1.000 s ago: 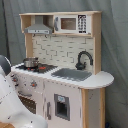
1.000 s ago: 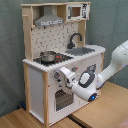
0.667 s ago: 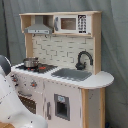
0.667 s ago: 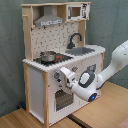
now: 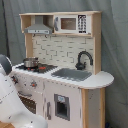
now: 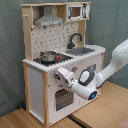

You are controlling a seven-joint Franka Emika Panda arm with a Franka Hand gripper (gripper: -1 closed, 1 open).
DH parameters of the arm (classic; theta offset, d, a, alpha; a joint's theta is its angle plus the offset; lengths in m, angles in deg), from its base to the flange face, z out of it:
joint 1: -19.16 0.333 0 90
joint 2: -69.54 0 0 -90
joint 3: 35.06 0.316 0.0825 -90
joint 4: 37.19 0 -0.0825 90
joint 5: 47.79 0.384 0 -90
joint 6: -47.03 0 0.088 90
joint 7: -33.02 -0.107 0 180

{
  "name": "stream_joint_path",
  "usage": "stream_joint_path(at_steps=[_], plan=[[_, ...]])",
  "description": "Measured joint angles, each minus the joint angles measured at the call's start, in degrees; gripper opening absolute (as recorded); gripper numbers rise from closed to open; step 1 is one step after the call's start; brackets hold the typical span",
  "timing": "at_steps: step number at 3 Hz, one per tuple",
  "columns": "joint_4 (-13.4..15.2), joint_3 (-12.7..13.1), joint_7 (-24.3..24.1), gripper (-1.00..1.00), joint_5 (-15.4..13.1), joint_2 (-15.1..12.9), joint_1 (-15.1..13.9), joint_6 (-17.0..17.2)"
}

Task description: Play with the kitchen

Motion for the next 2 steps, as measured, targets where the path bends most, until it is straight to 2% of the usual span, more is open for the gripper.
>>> stream_joint_path(at_steps=[2], plan=[[-0.03, -0.01, 14.09, -1.00, -0.02, -0.21, -0.01, -0.25]])
